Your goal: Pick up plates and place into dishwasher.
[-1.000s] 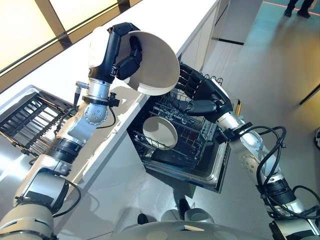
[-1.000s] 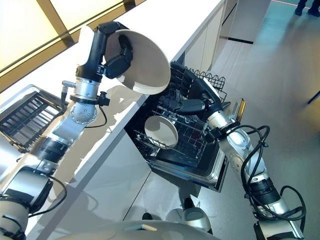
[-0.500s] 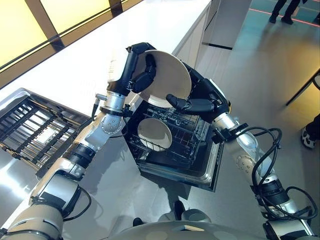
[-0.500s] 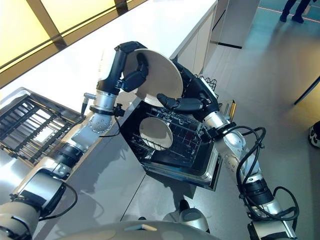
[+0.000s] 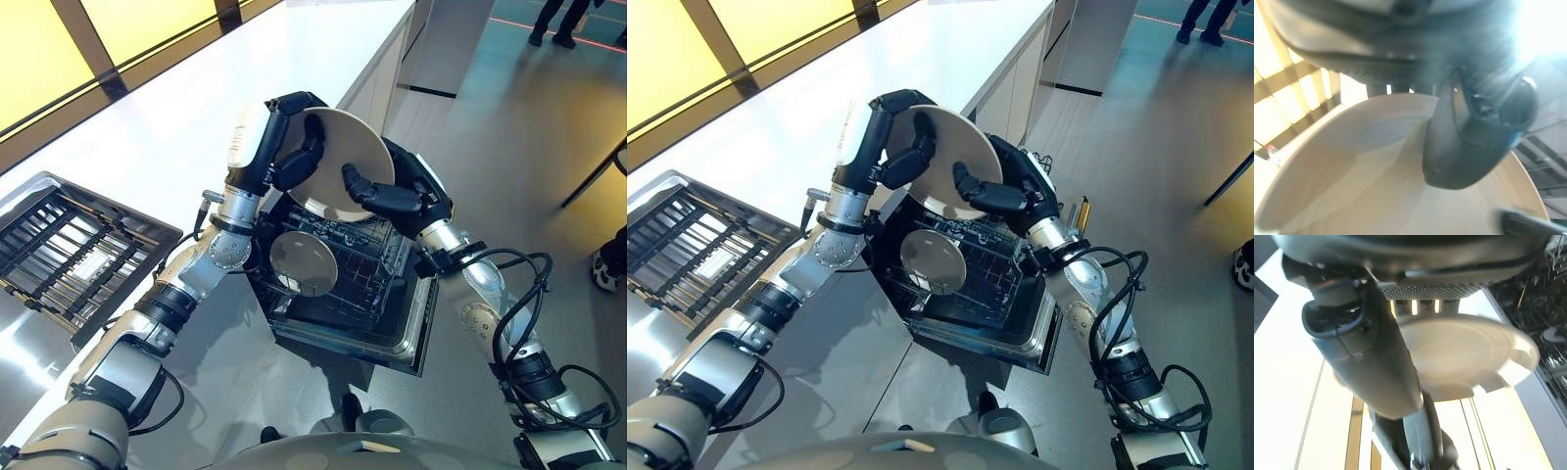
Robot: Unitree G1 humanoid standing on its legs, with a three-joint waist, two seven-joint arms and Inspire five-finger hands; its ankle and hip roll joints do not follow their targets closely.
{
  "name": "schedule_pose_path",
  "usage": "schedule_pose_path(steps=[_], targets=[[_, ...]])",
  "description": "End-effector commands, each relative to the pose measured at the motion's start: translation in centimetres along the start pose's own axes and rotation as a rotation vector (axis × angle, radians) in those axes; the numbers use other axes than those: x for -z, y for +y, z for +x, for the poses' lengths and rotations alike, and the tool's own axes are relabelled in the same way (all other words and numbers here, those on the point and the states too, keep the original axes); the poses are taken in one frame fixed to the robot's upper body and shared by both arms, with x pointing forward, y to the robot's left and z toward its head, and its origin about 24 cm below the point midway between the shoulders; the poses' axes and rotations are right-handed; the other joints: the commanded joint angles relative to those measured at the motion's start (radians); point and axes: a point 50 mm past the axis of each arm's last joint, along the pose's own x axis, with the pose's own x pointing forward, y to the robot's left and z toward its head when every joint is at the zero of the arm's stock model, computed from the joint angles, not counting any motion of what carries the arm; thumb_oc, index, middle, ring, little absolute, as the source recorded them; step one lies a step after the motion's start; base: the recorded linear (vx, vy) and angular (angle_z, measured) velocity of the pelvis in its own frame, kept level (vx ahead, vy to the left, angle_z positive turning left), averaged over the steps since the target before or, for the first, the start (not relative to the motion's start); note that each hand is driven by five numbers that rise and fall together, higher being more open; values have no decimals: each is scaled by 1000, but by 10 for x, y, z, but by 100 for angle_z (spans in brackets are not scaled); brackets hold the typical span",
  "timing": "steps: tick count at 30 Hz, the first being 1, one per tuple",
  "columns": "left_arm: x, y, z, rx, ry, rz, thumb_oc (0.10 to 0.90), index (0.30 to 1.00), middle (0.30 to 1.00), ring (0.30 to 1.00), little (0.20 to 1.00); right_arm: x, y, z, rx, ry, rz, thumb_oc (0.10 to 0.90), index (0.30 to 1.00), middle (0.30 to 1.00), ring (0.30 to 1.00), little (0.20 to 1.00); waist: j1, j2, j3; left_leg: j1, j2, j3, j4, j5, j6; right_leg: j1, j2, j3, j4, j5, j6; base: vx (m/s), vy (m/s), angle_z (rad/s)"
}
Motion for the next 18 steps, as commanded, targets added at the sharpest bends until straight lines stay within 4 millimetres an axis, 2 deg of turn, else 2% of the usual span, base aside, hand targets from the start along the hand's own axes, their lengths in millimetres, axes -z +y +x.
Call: schedule_pose_path(steps=[1, 2, 3, 4, 5, 6, 14, 18], targets=[[-11, 25, 28, -141, -79, -13, 100, 300, 300, 300, 200, -42, 19, 12, -138, -244, 3, 100, 300, 300, 300, 200, -9, -3, -102, 4, -54, 7, 5, -72, 37, 16, 35, -32, 6, -12, 36, 0, 0, 0], [-11, 25, 28, -130, -76, -15, 100, 300, 300, 300, 200, -42, 18, 12, -135, -245, 0, 100, 300, 300, 300, 200, -8, -3, -101, 4, -55, 5, 5, -72, 37, 16, 35, -33, 6, -12, 36, 0, 0, 0], [-11, 25, 28, -122, -77, -13, 322, 491, 491, 491, 422, -42, 18, 12, -133, -246, -3, 100, 300, 300, 300, 200, -7, -3, -102, 4, -56, 4, 5, -73, 37, 17, 35, -33, 5, -12, 36, 0, 0, 0], [-10, 25, 28, -110, -75, -16, 416, 571, 571, 571, 516, -43, 17, 12, -130, -246, -6, 100, 300, 300, 300, 200, -7, -3, -101, 4, -56, 2, 5, -73, 38, 18, 35, -33, 5, -12, 36, 0, 0, 0], [-10, 25, 28, -93, -71, -21, 674, 792, 792, 792, 774, -43, 17, 11, -128, -245, -9, 100, 300, 300, 300, 200, -5, -2, -101, 4, -57, 0, 5, -73, 38, 18, 34, -34, 5, -12, 37, 0, 0, 0], [-11, 26, 28, -81, -70, -24, 800, 900, 900, 900, 900, -43, 16, 11, -127, -245, -13, 100, 300, 300, 300, 200, -4, -1, -101, 4, -57, 0, 5, -73, 37, 18, 34, -35, 5, -12, 37, 0, 0, 0], [-14, 43, 39, 57, -26, -60, 800, 900, 900, 900, 900, -47, 9, 11, -84, -249, -58, 100, 300, 300, 300, 200, 15, 10, -97, -6, -61, -12, 5, -60, 35, 13, 27, -48, 4, 1, 41, -10, -4, 1], [-13, 54, 38, 156, 59, -59, 800, 900, 900, 900, 900, -46, 1, 9, -47, -225, -118, 100, 300, 300, 300, 200, 36, 18, -93, -12, -64, -30, 5, -57, 34, 13, 22, -61, 4, 2, 43, -9, -10, 4]])
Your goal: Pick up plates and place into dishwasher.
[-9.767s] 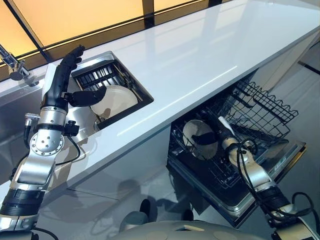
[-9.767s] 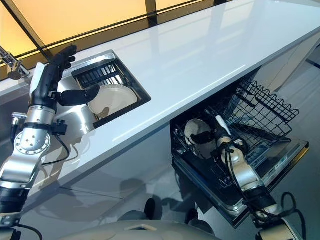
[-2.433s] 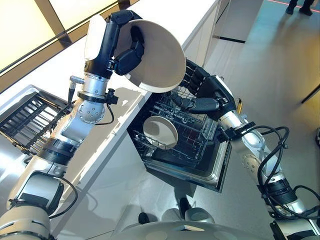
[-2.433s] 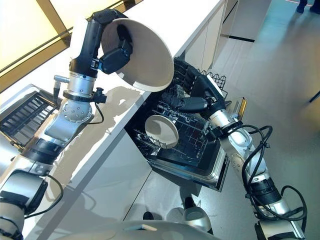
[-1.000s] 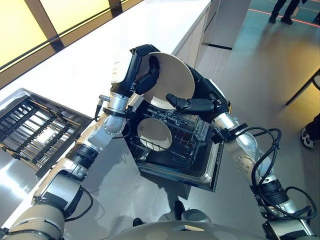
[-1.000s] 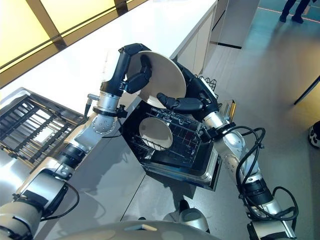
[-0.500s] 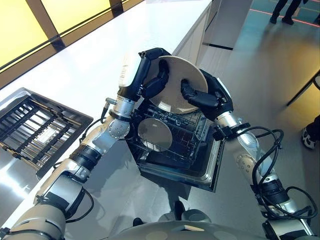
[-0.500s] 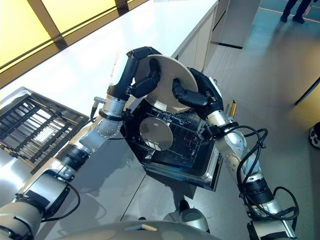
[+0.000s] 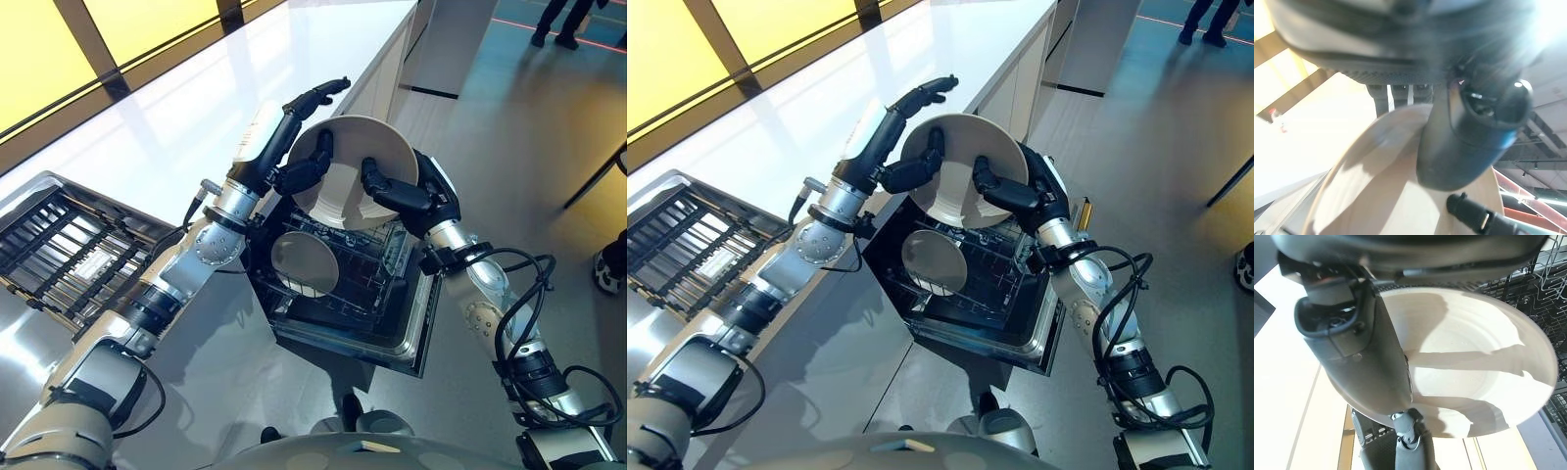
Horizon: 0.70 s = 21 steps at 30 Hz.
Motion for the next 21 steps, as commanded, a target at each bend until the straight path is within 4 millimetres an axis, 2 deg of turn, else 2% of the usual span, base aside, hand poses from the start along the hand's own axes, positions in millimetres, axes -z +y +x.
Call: schedule_pose_path(steps=[1, 6, 11, 14, 15, 21], targets=[[-9, 43, 19, -79, -5, -12, 800, 900, 900, 900, 900, -52, 12, 9, -107, -259, -98, 100, 300, 300, 300, 200, 29, 16, -92, -13, -65, -21, 3, -57, 35, 8, 23, -52, 5, 1, 44, 3, -13, 5], [2, 66, 4, -6, 117, -33, 800, 900, 900, 900, 900, -56, -7, 3, -21, -244, -223, 100, 300, 300, 300, 200, 59, 20, -86, -18, -68, -45, 3, -53, 34, 12, 18, -72, 4, -1, 46, 5, -19, 10], [6, 109, -21, -102, 194, 11, 800, 900, 900, 900, 900, -71, -40, -8, 176, -256, -481, 100, 300, 300, 300, 200, 95, 23, -80, -26, -70, -73, 3, -44, 32, 17, 13, -95, 4, -5, 46, 11, -23, 5], [7, 122, -34, -157, 223, 36, 800, 900, 900, 900, 900, -75, -51, -14, 242, -254, -552, 100, 300, 300, 300, 200, 108, 23, -77, -29, -72, -87, 3, -43, 34, 19, 13, -103, 4, -8, 44, 12, -23, 15], [9, 130, -47, -196, 248, 46, 800, 900, 900, 900, 900, -80, -63, -20, 318, -253, -624, 100, 300, 300, 300, 200, 122, 21, -75, -31, -74, -100, 3, -42, 35, 21, 13, -108, 4, -10, 42, 19, -32, 13], [18, 134, -81, -219, 347, 34, 800, 900, 900, 900, 900, -86, -84, -35, 463, -227, -769, 100, 300, 300, 300, 200, 149, 17, -72, -34, -78, -126, 3, -41, 38, 28, 12, -123, 4, -17, 38, 20, -21, 14]])
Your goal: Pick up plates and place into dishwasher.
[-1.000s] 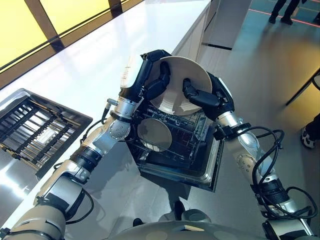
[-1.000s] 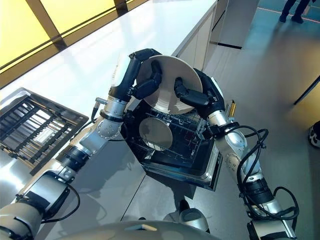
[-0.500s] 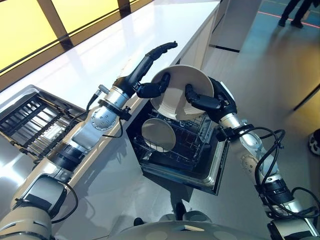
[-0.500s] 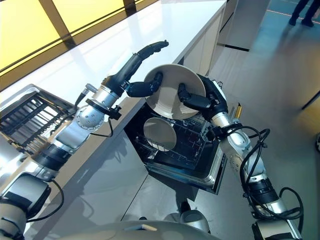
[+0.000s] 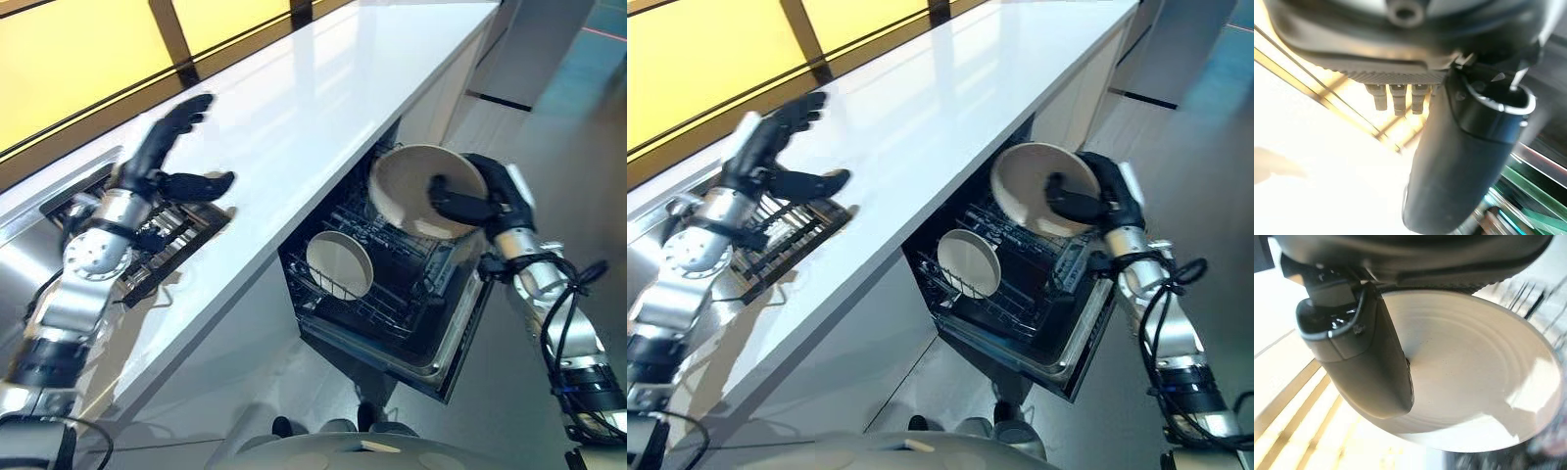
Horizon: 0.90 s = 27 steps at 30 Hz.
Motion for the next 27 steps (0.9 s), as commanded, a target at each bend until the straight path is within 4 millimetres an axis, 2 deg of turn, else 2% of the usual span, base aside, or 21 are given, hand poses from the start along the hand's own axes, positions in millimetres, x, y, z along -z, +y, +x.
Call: schedule_pose_path(steps=[1, 7, 15, 20, 27], targets=[[-35, 28, 7, -52, -168, -14, 800, 900, 900, 900, 900, -62, -25, 12, 120, -328, -100, 100, 300, 300, 300, 200, 19, -27, -60, -3, -76, -54, 5, -45, 40, 25, 19, -47, 7, -3, 39, 21, -7, 11], [-24, 13, -5, 44, -115, -156, 800, 900, 900, 900, 900, -57, -35, 19, 232, -314, -266, 100, 300, 300, 300, 200, 48, -32, -53, -5, -79, -74, 5, -42, 41, 33, 14, -68, 7, -6, 40, 26, -1, 11], [-27, 3, -14, 115, -156, -269, 800, 900, 900, 900, 900, -43, -32, 26, 209, -245, -405, 100, 300, 300, 300, 200, 79, -37, -45, -9, -82, -91, 5, -39, 42, 37, 4, -89, 7, -5, 43, 39, -2, 9], [-34, -6, -18, 153, -201, -358, 800, 900, 900, 900, 900, -19, -30, 34, 193, -136, -563, 100, 300, 300, 300, 200, 106, -42, -36, -12, -82, -101, 5, -37, 41, 39, -1, -104, 7, -4, 43, 44, -13, 10], [-38, -21, -23, 253, -212, -405, 800, 900, 900, 900, 900, 11, -35, 49, 154, 64, -650, 100, 300, 300, 300, 200, 146, -40, -13, -23, -80, -119, 5, -29, 38, 38, -7, -129, 7, -1, 38, 18, -20, 12]])
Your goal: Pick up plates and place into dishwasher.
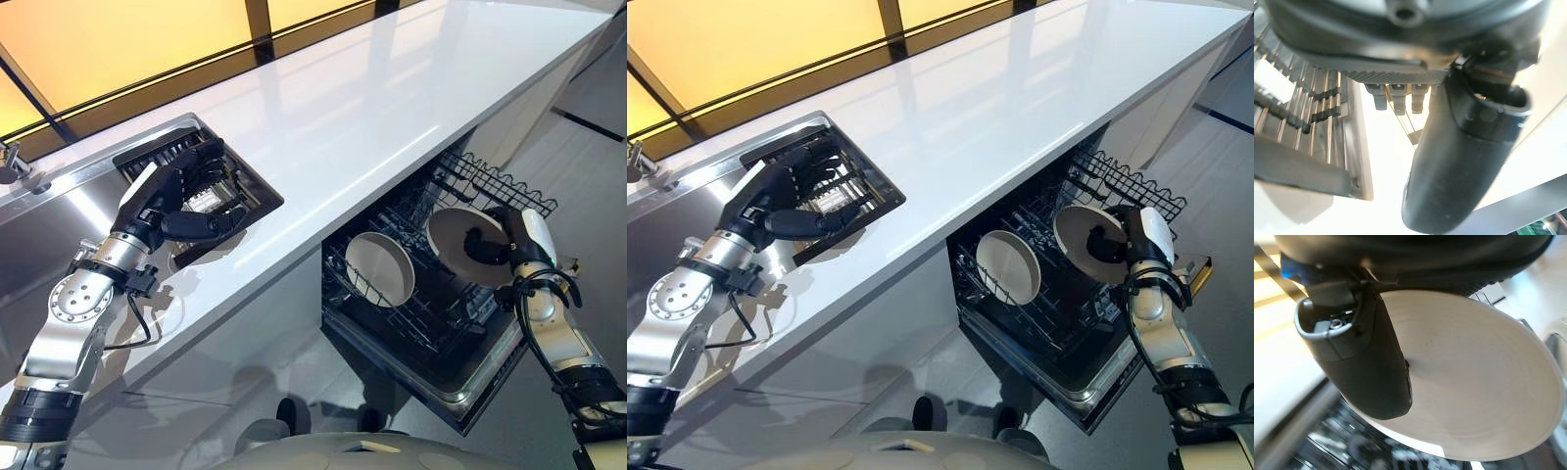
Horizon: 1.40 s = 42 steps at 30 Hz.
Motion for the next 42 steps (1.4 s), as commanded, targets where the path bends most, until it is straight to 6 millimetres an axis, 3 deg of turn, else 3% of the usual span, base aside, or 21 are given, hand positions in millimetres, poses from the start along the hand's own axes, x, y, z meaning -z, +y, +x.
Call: schedule_pose_path(steps=[1, 8, 15, 22, 25, 33, 34, 35, 42], targets=[[-44, -5, 9, 64, -229, 31, 800, 900, 900, 900, 900, -55, -58, 37, 178, -171, -76, 100, 300, 300, 300, 200, 18, -31, -41, 5, -66, -26, 2, -48, 32, 17, 8, -35, 9, 14, 24, -8, -6, 23], [-47, -19, 19, 137, -226, 4, 800, 900, 900, 900, 900, -34, -37, 50, 122, 18, -70, 100, 300, 300, 300, 200, 43, -18, -18, 4, -64, -41, 2, -54, 30, 23, 3, -54, 9, 8, 24, 15, -9, 14], [-52, -25, 26, 160, -250, -28, 800, 900, 900, 900, 900, -22, -32, 56, 98, 89, -116, 100, 300, 300, 300, 200, 57, 1, 4, -11, -67, -50, 2, -47, 32, 12, -4, -60, 9, 14, 23, -18, -2, 5], [-55, -28, 28, 153, -271, -62, 800, 900, 900, 900, 900, -25, -23, 58, 37, 105, -68, 100, 300, 300, 300, 200, 59, 16, 30, -29, -69, -51, 2, -41, 33, -6, -8, -57, 9, 19, 21, -43, 3, 6], [-55, -31, 30, 155, -284, -67, 800, 900, 900, 900, 900, -26, -7, 57, -51, 117, -4, 100, 300, 300, 300, 200, 60, 22, 41, -33, -69, -54, 2, -39, 33, -7, -9, -59, 9, 17, 17, -25, 3, -1], [-53, -33, 31, 166, -281, -76, 800, 900, 900, 900, 900, -24, 11, 51, -120, 115, 73, 100, 300, 300, 300, 200, 59, 17, 35, -21, -66, -53, 2, -41, 30, 5, -8, -63, 9, 13, 12, 0, 0, 0], [-53, -33, 31, 165, -280, -77, 800, 900, 900, 900, 900, -25, 11, 51, -114, 113, 73, 229, 411, 411, 411, 329, 58, 17, 35, -21, -66, -53, 2, -41, 30, 5, -8, -63, 9, 13, 12, 0, 0, 0], [-52, -34, 31, 161, -275, -87, 800, 900, 900, 900, 900, -26, 9, 51, -93, 105, 77, 800, 900, 900, 900, 900, 55, 15, 33, -18, -66, -52, 2, -42, 30, 7, -6, -60, 9, 13, 12, 0, 0, 0], [-43, -33, 26, 160, -245, -86, 800, 900, 900, 900, 900, -36, 0, 49, -30, 44, 106, 800, 900, 900, 900, 900, 40, 7, 28, -5, -65, -42, 2, -49, 32, 14, -2, -48, 9, 11, 11, 0, 0, 0]])
